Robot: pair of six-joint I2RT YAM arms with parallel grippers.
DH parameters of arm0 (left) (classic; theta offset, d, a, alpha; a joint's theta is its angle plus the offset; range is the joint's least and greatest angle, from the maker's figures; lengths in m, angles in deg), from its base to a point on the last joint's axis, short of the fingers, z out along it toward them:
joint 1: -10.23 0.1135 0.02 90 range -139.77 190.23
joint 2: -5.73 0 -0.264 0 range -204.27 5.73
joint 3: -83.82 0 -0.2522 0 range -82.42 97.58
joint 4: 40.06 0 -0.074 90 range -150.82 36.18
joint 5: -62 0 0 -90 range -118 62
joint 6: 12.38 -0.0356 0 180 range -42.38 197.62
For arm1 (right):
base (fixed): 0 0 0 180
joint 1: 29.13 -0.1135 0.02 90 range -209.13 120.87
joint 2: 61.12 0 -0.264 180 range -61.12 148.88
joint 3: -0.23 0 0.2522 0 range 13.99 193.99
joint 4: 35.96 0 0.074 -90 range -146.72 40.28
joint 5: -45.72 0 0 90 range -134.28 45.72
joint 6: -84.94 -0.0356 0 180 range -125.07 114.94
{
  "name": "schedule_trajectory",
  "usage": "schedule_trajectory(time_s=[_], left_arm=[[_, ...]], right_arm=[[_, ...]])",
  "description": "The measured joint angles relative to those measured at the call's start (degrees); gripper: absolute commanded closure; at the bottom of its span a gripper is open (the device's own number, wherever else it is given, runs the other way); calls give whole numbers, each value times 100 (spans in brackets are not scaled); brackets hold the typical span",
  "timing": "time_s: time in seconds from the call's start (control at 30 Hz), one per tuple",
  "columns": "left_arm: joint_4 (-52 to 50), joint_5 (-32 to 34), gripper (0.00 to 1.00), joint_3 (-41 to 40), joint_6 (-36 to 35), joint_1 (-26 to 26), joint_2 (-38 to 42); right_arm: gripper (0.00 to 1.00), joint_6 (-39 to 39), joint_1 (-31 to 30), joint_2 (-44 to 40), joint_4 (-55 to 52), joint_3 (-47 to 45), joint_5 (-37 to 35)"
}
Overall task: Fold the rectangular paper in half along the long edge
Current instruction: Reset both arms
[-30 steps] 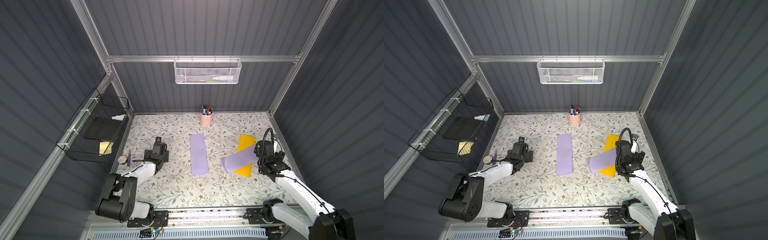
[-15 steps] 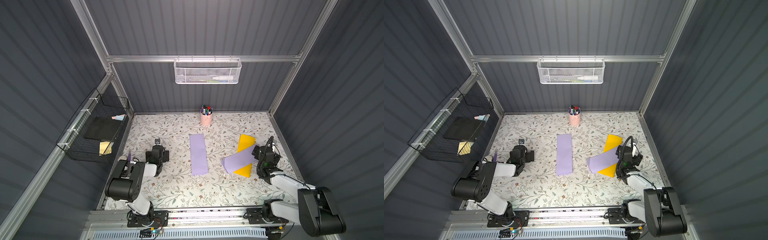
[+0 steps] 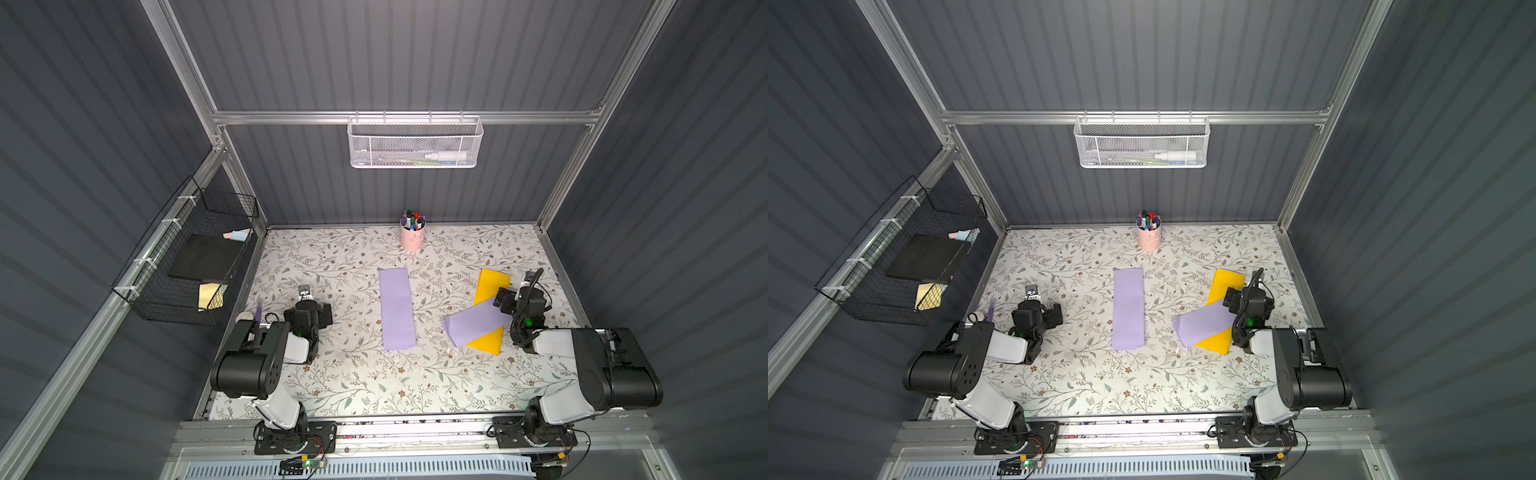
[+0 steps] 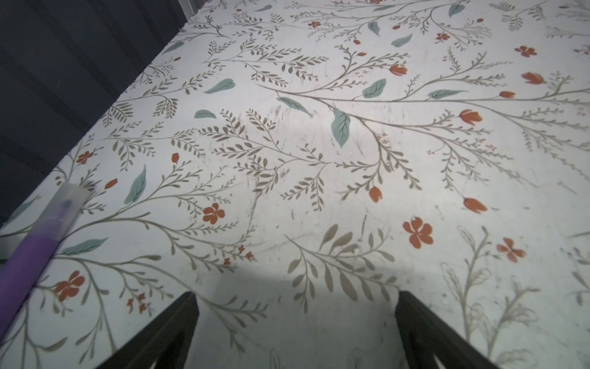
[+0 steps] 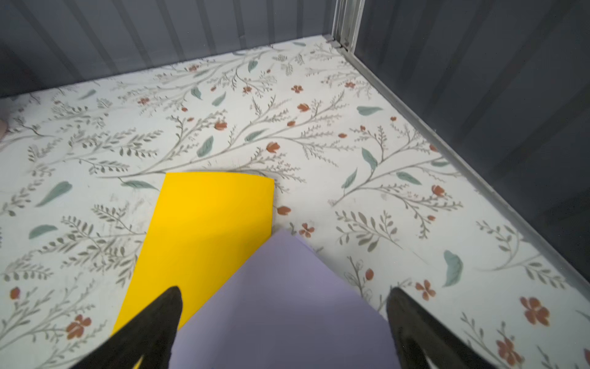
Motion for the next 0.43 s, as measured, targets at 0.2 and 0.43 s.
schedule_trajectory(time_s=[0.2, 0.43], left_arm=[[35, 22, 1, -2, 15, 0, -2], [35, 22, 1, 0, 15, 0, -4]], right_arm=[[1, 0, 28, -55, -50, 87, 94], [1, 0, 28, -55, -131, 87, 136]])
